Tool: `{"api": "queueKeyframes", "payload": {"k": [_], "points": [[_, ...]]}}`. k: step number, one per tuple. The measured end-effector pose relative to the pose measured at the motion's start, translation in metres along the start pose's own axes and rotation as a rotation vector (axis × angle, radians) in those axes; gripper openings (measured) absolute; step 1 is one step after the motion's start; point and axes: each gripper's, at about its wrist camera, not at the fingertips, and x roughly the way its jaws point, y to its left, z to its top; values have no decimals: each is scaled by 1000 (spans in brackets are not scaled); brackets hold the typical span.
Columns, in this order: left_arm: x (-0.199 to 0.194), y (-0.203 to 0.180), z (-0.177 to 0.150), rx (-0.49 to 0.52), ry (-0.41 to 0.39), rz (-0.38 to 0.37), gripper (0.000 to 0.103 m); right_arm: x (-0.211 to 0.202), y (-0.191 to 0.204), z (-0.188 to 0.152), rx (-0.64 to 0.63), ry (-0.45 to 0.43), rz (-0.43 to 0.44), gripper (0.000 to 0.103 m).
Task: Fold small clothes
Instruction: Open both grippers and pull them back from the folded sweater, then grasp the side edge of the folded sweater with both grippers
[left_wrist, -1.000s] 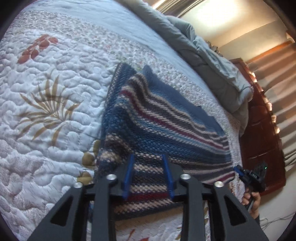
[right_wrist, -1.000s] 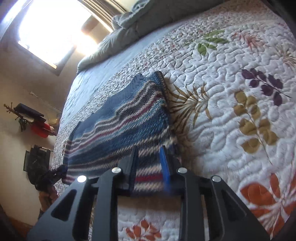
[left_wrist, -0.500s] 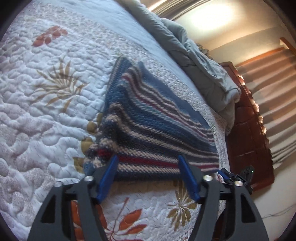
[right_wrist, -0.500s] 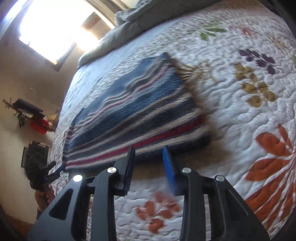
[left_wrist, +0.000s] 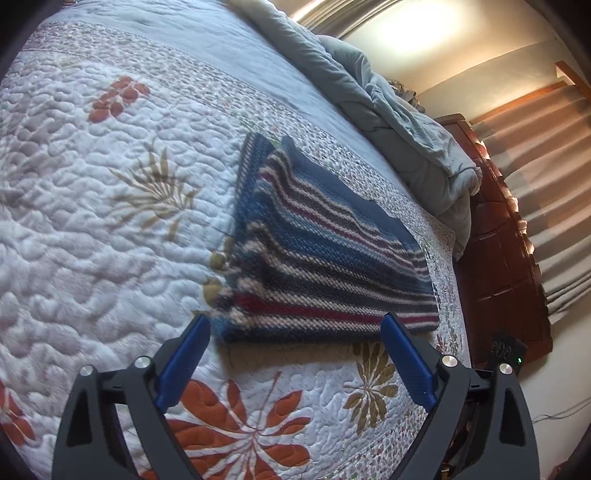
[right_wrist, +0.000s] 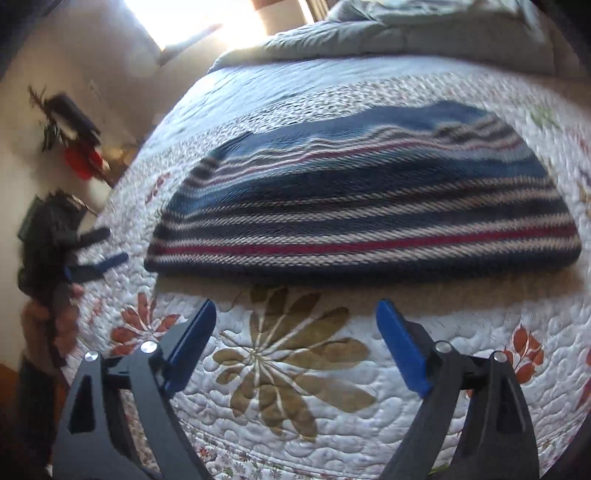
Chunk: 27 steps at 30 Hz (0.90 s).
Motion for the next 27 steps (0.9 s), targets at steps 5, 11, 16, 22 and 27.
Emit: {"api": "queueKeyframes", "payload": {"k": [5, 11, 16, 22, 27], "points": [[1, 14, 31, -20, 12, -6, 97, 11, 56, -4, -209, -27, -108, 92], [24, 26, 68, -62, 32, -66, 98, 33, 99, -5, -344, -42, -134, 93], [56, 27, 85, -39, 95, -41, 98, 49, 113, -4, -414, -40, -134, 93], [82, 29, 108, -21, 129, -41, 98, 69, 127, -8, -480, -48, -143, 93], [106, 32, 131, -27, 154, -31, 98, 87, 157, -29, -699, -108, -239, 93]]}}
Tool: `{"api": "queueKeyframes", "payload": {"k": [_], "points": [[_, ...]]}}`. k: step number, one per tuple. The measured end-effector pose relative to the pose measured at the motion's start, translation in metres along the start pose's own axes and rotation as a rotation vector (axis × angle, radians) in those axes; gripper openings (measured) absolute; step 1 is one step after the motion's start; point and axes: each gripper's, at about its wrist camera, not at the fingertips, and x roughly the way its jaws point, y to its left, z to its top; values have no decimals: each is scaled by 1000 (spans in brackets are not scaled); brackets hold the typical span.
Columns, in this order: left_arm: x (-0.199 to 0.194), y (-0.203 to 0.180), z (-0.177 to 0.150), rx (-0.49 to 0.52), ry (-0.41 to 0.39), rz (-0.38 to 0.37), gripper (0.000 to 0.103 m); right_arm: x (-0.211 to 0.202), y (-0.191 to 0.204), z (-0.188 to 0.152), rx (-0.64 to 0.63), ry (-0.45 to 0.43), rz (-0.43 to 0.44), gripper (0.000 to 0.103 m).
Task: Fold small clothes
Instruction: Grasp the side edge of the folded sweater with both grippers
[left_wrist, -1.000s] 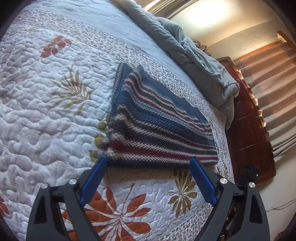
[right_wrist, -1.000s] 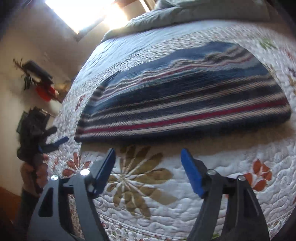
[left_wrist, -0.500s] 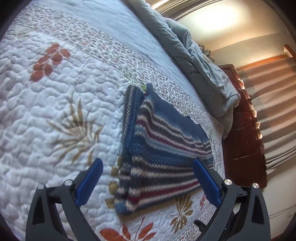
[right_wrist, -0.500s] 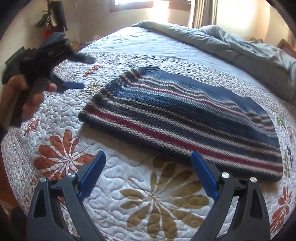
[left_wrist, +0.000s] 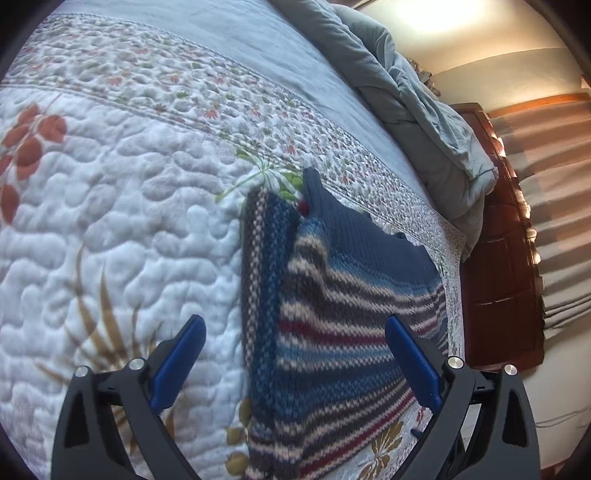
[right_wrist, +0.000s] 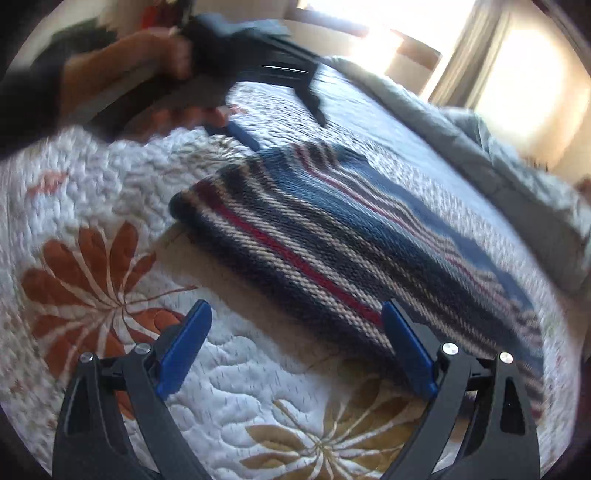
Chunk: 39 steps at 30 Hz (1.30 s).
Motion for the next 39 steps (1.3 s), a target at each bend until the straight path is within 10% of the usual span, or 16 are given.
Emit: {"api": "queueKeyframes", "payload": {"k": [18, 22, 25, 27, 39], "points": [[50, 6, 38, 15, 83, -93, 93, 59, 66, 34, -269, -70, -238, 92], [52, 6, 41, 31, 107, -20, 47, 67, 65, 50, -249, -78, -254, 91], [53, 3, 38, 40, 106, 16, 36, 70, 63, 52, -238, -77, -234, 66], [51, -2, 38, 42, 94, 36, 29, 75, 59, 55, -226, -57, -204, 31], [21, -96, 50, 111, 41, 252, 21, 14, -16, 87, 17, -171, -85, 11]]}}
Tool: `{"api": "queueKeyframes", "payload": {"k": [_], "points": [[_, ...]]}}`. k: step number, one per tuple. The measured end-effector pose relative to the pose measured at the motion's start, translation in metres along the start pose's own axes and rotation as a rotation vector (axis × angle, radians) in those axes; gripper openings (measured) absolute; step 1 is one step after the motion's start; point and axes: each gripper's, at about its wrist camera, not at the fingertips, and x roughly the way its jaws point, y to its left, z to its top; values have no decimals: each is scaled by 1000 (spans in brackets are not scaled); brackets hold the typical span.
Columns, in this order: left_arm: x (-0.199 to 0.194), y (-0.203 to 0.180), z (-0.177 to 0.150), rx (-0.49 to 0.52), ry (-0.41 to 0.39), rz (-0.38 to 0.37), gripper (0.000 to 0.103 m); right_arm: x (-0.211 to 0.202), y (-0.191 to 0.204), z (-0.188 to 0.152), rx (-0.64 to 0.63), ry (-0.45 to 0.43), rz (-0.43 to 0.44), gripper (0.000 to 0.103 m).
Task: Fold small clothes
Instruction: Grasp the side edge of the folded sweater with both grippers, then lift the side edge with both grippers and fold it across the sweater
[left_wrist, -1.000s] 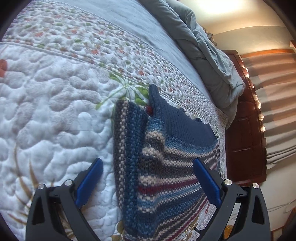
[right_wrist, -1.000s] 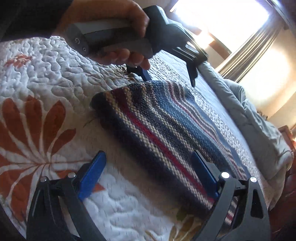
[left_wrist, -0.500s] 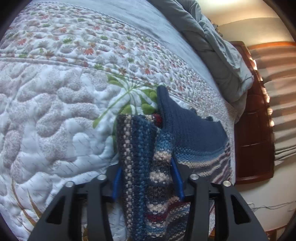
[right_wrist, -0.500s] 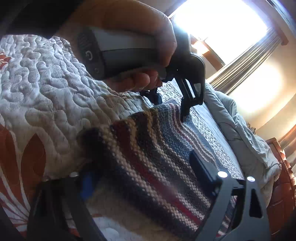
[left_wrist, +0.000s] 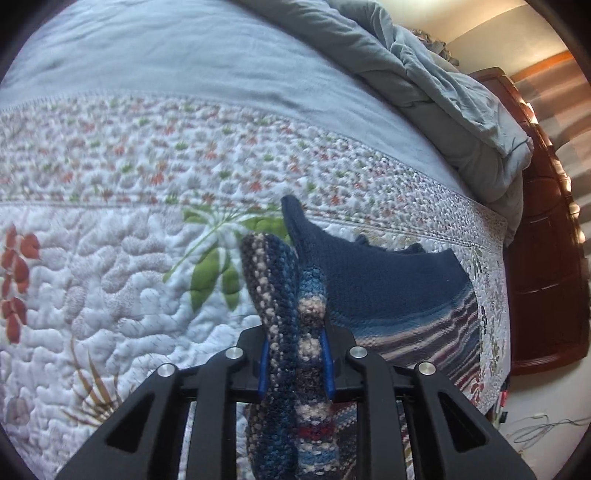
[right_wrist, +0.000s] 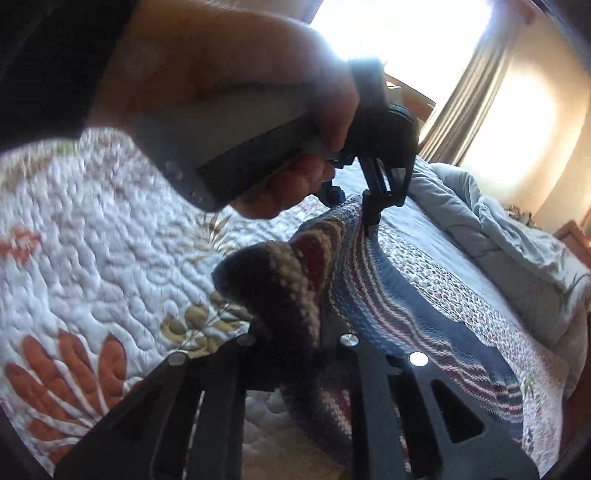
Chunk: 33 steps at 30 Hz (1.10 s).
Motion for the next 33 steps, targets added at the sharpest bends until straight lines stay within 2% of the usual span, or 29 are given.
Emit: {"api": "queueKeyframes", "payload": {"k": [6, 16, 23, 33], "points": [[-28, -47, 11, 33, -36, 63, 21, -38, -59, 9, 162, -69, 46, 11], [-36, -123, 22, 95, -52, 170, 21, -73, -101, -2, 281, -124, 54, 11], [-26, -171, 22, 153, -43, 179, 21, -90, -135, -22, 327, -127, 15, 11], [-4, -229, 22, 220, -29, 204, 21, -102, -175, -46, 462, -140, 19, 11]]}}
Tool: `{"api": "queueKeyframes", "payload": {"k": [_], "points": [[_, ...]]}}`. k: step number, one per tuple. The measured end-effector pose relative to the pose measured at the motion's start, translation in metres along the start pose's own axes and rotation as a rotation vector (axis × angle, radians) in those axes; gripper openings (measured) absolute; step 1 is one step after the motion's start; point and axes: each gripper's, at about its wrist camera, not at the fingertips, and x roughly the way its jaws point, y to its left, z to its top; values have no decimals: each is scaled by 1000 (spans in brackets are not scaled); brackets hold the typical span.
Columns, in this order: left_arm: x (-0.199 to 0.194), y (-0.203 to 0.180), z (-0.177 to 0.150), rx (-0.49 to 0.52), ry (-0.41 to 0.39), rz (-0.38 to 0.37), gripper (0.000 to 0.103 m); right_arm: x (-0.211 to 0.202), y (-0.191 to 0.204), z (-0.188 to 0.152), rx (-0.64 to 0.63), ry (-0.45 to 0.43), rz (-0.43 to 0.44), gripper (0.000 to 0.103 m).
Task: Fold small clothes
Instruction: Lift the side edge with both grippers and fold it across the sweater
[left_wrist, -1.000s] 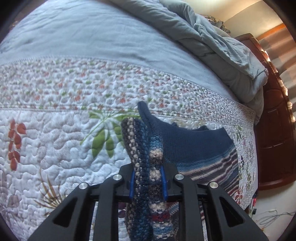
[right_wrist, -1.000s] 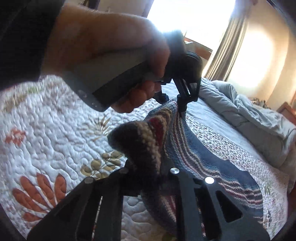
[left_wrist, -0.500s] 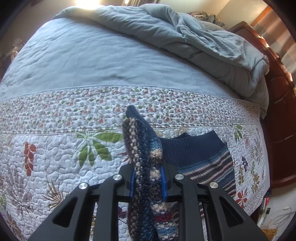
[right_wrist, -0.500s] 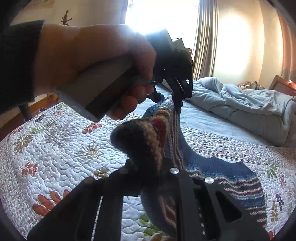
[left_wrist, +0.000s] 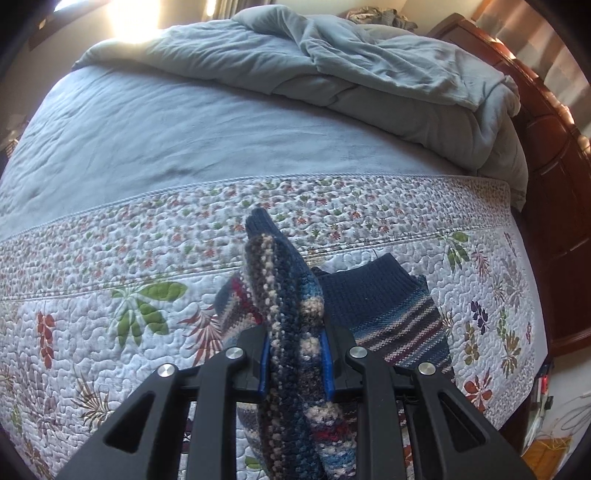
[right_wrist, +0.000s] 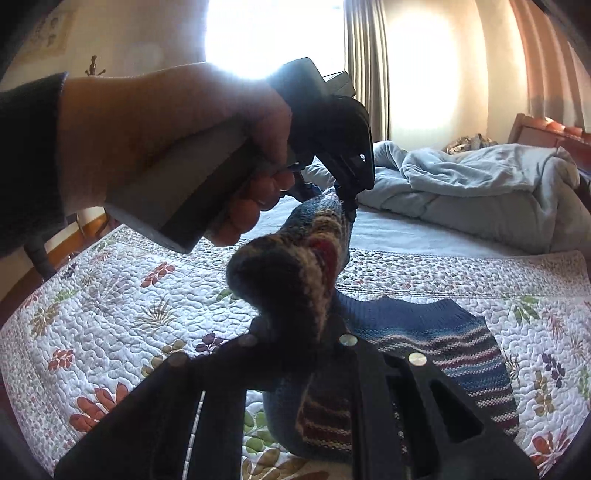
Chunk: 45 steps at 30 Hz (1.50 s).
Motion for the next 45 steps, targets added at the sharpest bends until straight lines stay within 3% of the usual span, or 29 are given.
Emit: {"api": "queueKeyframes", "payload": {"k": [13, 14, 34, 45], "points": [[26, -60, 10, 49, 23, 21, 21, -9, -48, -10, 89, 4, -30, 11], [28, -64, 10, 79, 11, -39, 21, -9, -51, -11, 88, 5, -32, 11], [74, -135, 11, 116, 44, -33, 21, -13, -130, -40, 248, 61, -20, 11], [111, -180, 7, 150, 78, -53, 21, -18, -164, -62, 269, 95, -77, 11]]}}
